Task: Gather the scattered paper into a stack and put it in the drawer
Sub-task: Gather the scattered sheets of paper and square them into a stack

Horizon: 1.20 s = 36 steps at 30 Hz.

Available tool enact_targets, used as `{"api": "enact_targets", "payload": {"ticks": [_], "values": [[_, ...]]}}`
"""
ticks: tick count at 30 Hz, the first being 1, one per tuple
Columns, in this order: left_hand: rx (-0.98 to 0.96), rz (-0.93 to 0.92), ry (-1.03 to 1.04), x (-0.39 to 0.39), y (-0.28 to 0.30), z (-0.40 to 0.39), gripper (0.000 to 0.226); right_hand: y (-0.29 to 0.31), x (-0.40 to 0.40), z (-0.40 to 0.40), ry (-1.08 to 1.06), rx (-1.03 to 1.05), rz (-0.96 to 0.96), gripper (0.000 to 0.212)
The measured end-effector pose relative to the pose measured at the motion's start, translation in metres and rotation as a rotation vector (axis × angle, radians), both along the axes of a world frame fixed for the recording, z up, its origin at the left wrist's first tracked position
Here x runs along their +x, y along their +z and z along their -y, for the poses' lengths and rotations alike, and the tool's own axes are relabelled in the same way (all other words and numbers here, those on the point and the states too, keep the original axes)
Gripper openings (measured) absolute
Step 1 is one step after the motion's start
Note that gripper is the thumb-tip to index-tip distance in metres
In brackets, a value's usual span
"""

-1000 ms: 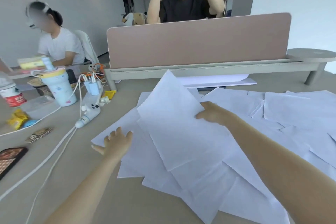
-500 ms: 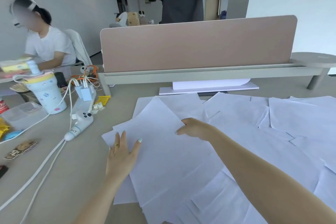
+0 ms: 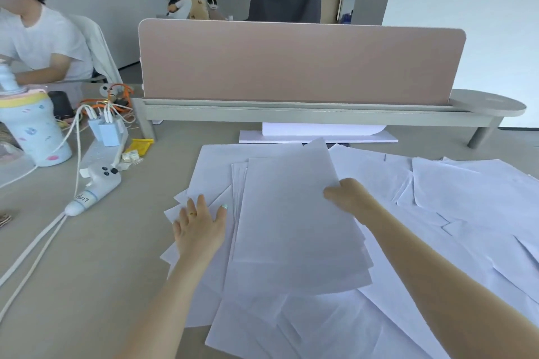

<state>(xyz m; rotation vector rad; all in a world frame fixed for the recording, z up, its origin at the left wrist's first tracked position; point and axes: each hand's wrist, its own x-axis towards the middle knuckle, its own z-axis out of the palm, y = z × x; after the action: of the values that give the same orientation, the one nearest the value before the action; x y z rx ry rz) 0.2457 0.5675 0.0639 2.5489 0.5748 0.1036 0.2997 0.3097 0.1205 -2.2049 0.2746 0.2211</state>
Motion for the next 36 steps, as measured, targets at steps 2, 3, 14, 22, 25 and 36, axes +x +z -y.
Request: {"api": "enact_targets", "payload": {"ticks": [2, 3, 14, 22, 25, 36], "values": [[0.02, -0.009, 0.002, -0.001, 0.001, 0.0, 0.063, 0.0, -0.021, 0.0, -0.01, -0.012, -0.015, 0.01], [0.03, -0.009, 0.001, -0.001, 0.002, 0.001, 0.061, 0.0, -0.031, -0.002, -0.006, 0.022, -0.029, 0.012], [-0.185, 0.044, -0.095, -0.018, 0.024, 0.015, 0.033, -0.034, -0.074, -0.021, -0.262, 0.849, -0.029, 0.035], [-0.868, 0.146, -0.127, -0.03, 0.032, 0.009, 0.029, -0.015, -0.073, 0.004, -0.062, 0.548, -0.035, 0.034], [-0.943, 0.199, -0.198, -0.035, 0.035, 0.029, 0.035, 0.001, -0.063, 0.052, -0.118, 0.271, 0.026, 0.028], [0.188, 0.007, -0.699, -0.065, -0.005, 0.104, 0.068, -0.029, -0.039, 0.125, -0.089, -0.341, 0.01, 0.028]]}}
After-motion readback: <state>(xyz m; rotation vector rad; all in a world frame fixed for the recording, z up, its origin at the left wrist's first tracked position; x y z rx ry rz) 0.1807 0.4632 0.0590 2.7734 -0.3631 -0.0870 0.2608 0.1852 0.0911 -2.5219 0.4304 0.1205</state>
